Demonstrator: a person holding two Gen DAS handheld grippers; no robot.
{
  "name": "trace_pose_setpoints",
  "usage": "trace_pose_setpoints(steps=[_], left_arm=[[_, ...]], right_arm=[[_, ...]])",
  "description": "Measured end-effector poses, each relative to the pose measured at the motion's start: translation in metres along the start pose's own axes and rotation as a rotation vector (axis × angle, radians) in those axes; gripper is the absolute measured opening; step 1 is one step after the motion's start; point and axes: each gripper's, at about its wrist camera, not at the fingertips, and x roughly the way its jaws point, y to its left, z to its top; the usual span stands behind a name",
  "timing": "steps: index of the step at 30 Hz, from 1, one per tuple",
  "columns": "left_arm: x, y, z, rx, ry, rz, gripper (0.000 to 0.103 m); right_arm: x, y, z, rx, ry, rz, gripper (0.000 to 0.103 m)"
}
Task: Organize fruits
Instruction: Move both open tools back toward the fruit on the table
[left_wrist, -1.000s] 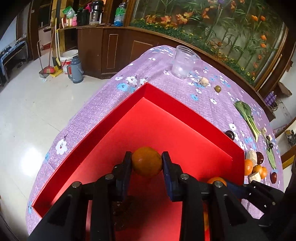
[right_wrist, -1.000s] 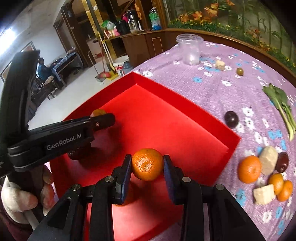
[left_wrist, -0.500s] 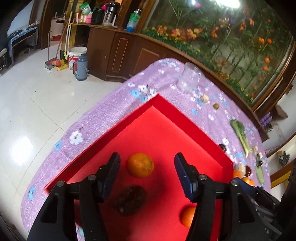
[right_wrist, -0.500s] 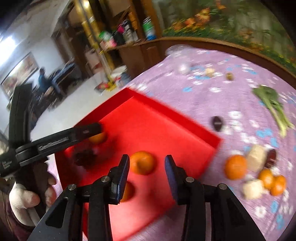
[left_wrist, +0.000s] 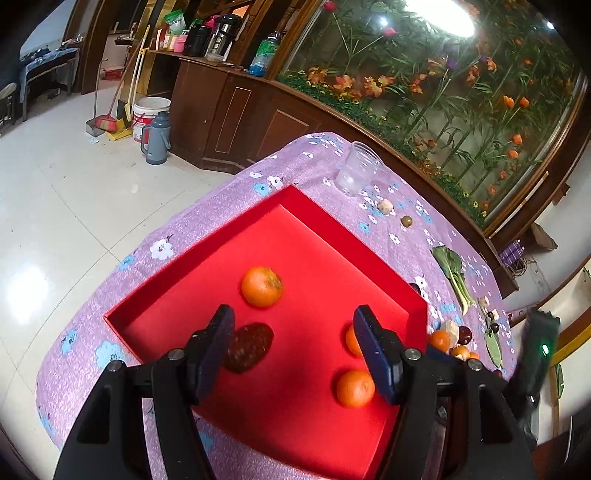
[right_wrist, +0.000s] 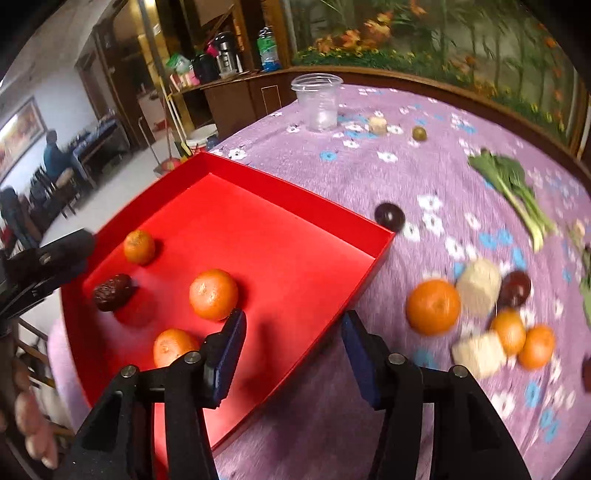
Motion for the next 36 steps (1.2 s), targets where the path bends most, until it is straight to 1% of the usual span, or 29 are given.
trace_pose_setpoints(steps=[1,3,5,7,10,12,14,16,20,24,26,28,31,36], left_arm=[[-0.001,0.0,-0.001,-0.001,-0.001,-0.001,0.066],[-0.001,-0.001,-0.001,-0.001,0.0,-0.004,0.066],[-0.001,-0.003,-0.002,0.003,0.004,-0.01,0.066],[-0.003,-0.007,-0.003,0.015,0.005,-0.014,0.066],[-0.006,-0.014,-0.003,0.036,0.008,-0.015,0.067],[-0.009,-0.02,-0.004,0.055,0.01,-0.022,0.067],[-0.011,-0.029,-0.005,0.078,0.013,-0.029,0.067],[-0.011,-0.041,-0.008,0.107,0.019,-0.04,0.068],[-0.001,-0.075,-0.018,0.172,0.054,-0.07,0.069],[0.017,-0.117,-0.036,0.246,0.114,-0.108,0.069],[0.026,-0.135,-0.044,0.278,0.142,-0.124,0.069],[0.036,-0.151,-0.052,0.316,0.164,-0.129,0.069],[0.051,-0.174,-0.059,0.37,0.186,-0.133,0.068],[0.084,-0.191,-0.055,0.381,0.22,-0.12,0.068]], right_arm=[[0.003,0.002,0.004,-0.017,0.0,-0.007,0.052],[0.009,0.003,0.01,-0.046,-0.003,-0.026,0.051],[0.014,0.007,0.014,-0.086,-0.005,-0.059,0.051],[0.014,0.007,0.014,-0.098,-0.005,-0.059,0.052],[0.001,-0.006,0.013,-0.024,-0.018,0.021,0.052],[-0.015,-0.019,0.008,0.024,-0.047,0.051,0.052],[-0.034,-0.041,0.0,0.072,-0.079,0.065,0.052],[-0.051,-0.065,-0.009,0.118,-0.099,0.06,0.052],[-0.085,-0.138,-0.039,0.256,-0.132,-0.003,0.053],[-0.096,-0.185,-0.063,0.336,-0.116,-0.056,0.053],[-0.098,-0.202,-0.073,0.369,-0.11,-0.041,0.053],[-0.096,-0.209,-0.076,0.371,-0.111,-0.028,0.053],[-0.089,-0.208,-0.073,0.35,-0.11,-0.002,0.053],[-0.072,-0.199,-0.059,0.282,-0.114,0.01,0.053]])
